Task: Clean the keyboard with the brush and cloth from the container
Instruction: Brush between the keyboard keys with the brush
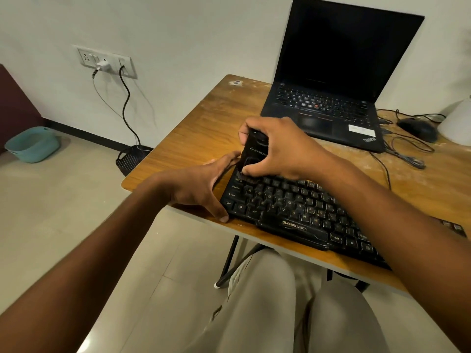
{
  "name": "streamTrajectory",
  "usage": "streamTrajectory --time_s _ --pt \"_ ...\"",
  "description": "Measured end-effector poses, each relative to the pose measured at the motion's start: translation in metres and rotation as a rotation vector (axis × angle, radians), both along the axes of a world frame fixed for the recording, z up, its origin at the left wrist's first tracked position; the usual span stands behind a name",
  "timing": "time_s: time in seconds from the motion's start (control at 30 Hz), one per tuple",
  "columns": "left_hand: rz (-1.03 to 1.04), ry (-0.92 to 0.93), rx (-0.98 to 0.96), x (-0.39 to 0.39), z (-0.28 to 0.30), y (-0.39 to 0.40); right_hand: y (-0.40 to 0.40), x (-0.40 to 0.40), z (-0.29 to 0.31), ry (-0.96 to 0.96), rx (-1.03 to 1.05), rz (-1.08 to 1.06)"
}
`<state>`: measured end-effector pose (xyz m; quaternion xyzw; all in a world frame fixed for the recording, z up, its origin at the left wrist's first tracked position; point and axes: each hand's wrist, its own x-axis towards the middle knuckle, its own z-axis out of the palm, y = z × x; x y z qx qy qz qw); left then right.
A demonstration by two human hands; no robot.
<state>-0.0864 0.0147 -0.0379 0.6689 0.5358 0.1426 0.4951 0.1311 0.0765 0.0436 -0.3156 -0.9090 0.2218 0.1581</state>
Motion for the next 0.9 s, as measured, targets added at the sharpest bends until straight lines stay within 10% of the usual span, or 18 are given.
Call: streamTrajectory --time_s 0.9 --pt "0.013 -0.068 -0.067 0.004 0.008 -0.004 0.018 0.025 0.003 -0.09 -0.075 -0.026"
